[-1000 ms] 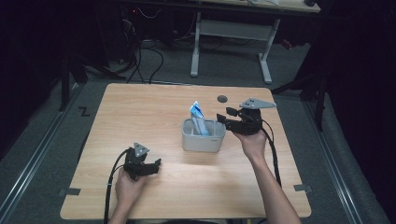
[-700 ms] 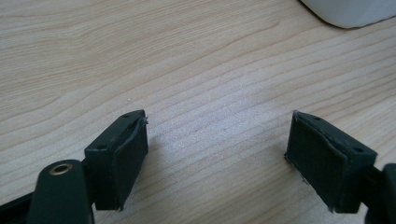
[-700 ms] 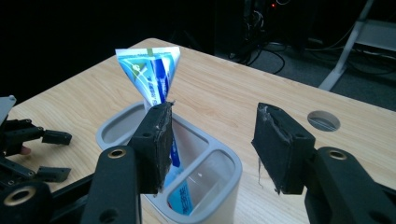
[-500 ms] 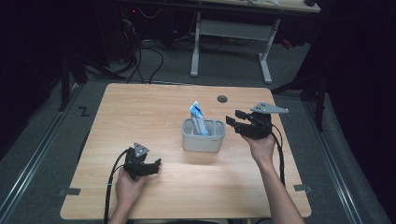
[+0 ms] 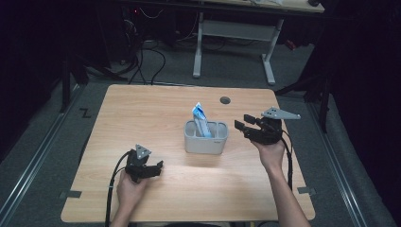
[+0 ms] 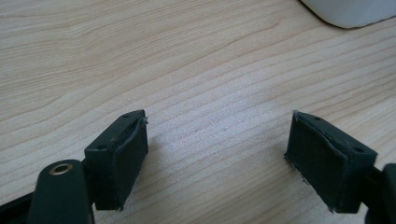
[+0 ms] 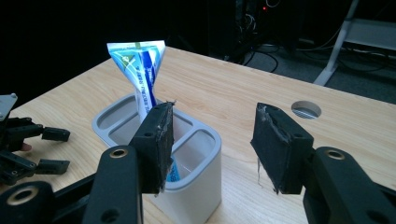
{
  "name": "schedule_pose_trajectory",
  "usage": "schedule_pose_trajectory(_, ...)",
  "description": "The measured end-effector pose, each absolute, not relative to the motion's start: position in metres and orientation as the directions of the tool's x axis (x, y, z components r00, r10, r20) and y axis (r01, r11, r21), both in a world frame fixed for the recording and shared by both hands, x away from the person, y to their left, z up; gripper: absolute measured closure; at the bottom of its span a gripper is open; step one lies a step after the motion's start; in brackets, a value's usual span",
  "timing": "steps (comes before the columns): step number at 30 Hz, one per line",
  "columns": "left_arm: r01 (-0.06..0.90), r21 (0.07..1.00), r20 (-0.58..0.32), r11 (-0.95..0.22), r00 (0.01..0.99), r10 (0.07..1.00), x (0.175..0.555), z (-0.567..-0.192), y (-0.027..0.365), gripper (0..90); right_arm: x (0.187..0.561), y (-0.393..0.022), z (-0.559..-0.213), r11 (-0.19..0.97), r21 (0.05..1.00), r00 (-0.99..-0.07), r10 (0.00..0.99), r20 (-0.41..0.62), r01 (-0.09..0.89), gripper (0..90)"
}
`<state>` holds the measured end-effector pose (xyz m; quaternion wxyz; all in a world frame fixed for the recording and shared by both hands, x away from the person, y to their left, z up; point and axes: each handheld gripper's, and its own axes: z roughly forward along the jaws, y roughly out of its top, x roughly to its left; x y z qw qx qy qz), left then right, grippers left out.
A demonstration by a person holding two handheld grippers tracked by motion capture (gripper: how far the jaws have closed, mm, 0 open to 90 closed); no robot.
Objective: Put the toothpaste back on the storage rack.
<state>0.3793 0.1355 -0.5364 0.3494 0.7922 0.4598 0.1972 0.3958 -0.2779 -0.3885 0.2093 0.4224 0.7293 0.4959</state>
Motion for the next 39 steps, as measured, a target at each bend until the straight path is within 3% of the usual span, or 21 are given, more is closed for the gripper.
schedule_pose_trajectory(39,0.591,0.735,-0.009,-0.332,0.499,0.867,0.379,-0.536,0.135,20.7,0.365,-0.314,-0.414,0.083,0.892,-0.494,0.853,0.167,0.444,50.1)
